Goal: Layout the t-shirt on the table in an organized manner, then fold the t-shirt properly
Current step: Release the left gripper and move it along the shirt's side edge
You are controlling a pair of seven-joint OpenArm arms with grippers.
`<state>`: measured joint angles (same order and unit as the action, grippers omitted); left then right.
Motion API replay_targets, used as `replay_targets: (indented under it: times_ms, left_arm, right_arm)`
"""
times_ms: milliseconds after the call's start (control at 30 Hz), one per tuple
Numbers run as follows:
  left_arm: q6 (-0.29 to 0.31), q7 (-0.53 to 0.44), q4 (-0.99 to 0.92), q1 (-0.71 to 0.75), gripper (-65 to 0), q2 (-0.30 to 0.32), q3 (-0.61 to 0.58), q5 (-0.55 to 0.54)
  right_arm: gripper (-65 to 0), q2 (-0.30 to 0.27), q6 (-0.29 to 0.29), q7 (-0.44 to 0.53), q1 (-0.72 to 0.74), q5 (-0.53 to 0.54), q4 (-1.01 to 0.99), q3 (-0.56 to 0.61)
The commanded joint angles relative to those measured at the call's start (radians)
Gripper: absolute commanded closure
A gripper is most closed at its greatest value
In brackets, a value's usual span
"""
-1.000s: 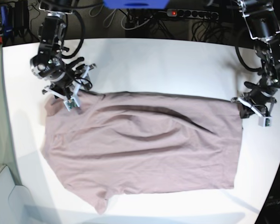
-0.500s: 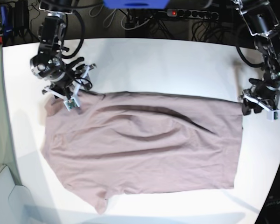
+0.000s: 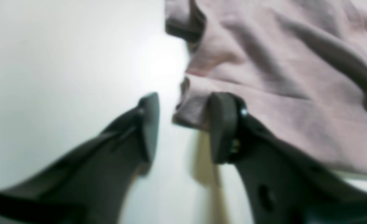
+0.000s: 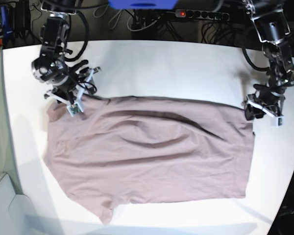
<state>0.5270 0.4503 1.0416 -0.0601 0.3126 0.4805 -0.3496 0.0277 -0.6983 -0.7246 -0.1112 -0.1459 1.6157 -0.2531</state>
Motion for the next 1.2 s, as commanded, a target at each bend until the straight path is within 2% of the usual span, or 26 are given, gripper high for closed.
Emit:
replay_targets:
  times_ms: [0,200,267,400,500,667,800,1000,1167]
  left_arm:
    - [0.005,0.038,0.003,-0.004,-19.1,0.003,-0.012,0.011]
    - [0.005,0.043,0.012,-0.014,0.0,0.004,-0.061,0.011]
    - [0.006,0.046,0.035,-0.016,-0.3,0.006,-0.056,0.008]
    - [0.006,0.057,0.204,0.021,-0.3,0.004,-0.055,0.002]
    - [0.006,0.129,0.357,0.032,-0.3,0.001,-0.033,0.002]
    - [-0.005,0.241,0.494,-0.011,-0.3,-0.019,0.01,0.011]
    - [-0.005,0.29,0.457,-0.083,-0.4,-0.023,0.005,0.047]
    - [-0.005,0.307,0.312,-0.241,-0.4,-0.077,0.001,0.191]
    - [-0.005,0.282,0.092,-0.399,-0.4,-0.083,-0.105,0.278]
  right_arm:
    - [-32.8,-0.005,0.0,-0.016,0.005,-0.008,0.01,-0.001]
    - [-32.8,-0.005,0.0,-0.016,0.005,-0.008,0.01,-0.001]
    - [-32.8,-0.005,0.0,-0.016,0.005,-0.008,0.01,-0.001]
    - [-32.8,-0.005,0.0,-0.016,0.005,-0.008,0.01,-0.001]
    - [-32.8,-0.005,0.0,-0.016,0.005,-0.008,0.01,-0.001]
    - [-32.8,-0.005,0.0,-0.016,0.005,-0.008,0.01,-0.001]
    - [-32.8,-0.005,0.0,-0.016,0.008,-0.008,0.01,-0.001]
    - [-32.8,-0.005,0.0,-0.016,0.011,-0.008,0.01,-0.001]
    - [-32.8,-0.005,0.0,-0.014,0.014,-0.008,0.01,-0.001]
